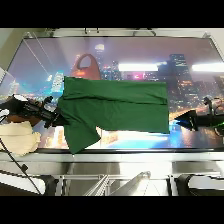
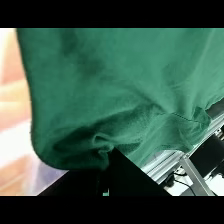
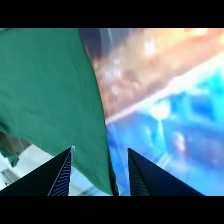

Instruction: Fold the shirts.

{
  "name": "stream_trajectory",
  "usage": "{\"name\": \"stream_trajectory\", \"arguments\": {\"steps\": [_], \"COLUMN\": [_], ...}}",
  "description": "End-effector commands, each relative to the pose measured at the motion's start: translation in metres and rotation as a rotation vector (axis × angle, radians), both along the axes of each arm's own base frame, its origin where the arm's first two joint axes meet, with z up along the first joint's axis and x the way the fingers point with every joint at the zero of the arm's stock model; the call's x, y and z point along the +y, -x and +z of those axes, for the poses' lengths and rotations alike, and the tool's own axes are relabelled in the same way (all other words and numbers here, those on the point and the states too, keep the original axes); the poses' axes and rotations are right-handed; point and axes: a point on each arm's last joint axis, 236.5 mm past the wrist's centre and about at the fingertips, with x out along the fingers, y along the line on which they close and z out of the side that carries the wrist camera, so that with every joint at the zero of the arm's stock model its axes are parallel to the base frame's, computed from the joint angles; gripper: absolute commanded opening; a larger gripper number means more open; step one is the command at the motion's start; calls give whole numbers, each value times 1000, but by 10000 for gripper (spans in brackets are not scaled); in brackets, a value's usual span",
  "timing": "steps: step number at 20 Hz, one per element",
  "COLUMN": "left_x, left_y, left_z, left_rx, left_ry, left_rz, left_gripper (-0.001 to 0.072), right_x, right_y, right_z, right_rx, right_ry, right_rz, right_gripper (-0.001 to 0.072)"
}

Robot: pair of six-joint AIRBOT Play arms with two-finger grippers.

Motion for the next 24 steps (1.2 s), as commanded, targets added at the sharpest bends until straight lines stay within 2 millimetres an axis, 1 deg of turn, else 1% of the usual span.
{"name": "stream_trajectory", "arguments": {"steps": [1, 3, 7, 8, 9, 10, 11, 12, 15, 17, 19, 21, 22, 23, 24], "left_x": [5, 7, 9, 8, 7, 6, 3, 1, 8, 18, 22, 16, 10, 0, -12], "left_y": [1, 3, 6, 7, 7, 7, 6, 6, 12, 16, 18, 19, 18, 10, -6], "left_z": [3, 5, 7, 8, 8, 10, 13, 18, 34, 45, 54, 59, 60, 66, 79], "left_rx": [3, 11, 16, 16, 16, 11, 9, 4, 29, 32, 23, 17, 13, -18, -81], "left_ry": [17, 25, 38, 41, 43, 55, 74, 102, 176, 192, 199, 200, 202, 231, 275], "left_rz": [13, 18, 13, 9, 5, 2, 4, 5, 37, 57, 64, 39, 22, 16, 11], "left_gripper": [34, 34, 34, 34, 34, 34, 34, 34, 33, 33, 33, 34, 33, 33, 33], "right_x": [23, 40, 60, 64, 67, 69, 72, 72, 63, 49, 41, 44, 48, 53, 53], "right_y": [18, 26, 33, 34, 34, 33, 35, 35, 30, 24, 22, 20, 15, 4, -10], "right_z": [-18, -23, -29, -29, -28, -26, -22, -18, 1, 13, 19, 19, 22, 30, 41], "right_rx": [60, 105, 170, 170, 168, 156, 149, 136, 79, 41, 30, 24, 4, -43, -95], "right_ry": [11, -11, -34, -33, -35, -45, -58, -59, -42, -18, -11, -14, -24, -48, -73], "right_rz": [54, 81, 115, 129, 137, 146, 161, 172, 154, 104, 74, 75, 71, 59, 28], "right_gripper": [407, 391, 386, 339, 253, 222, 97, 17, 16, 16, 16, 16, 16, 16, 17]}}
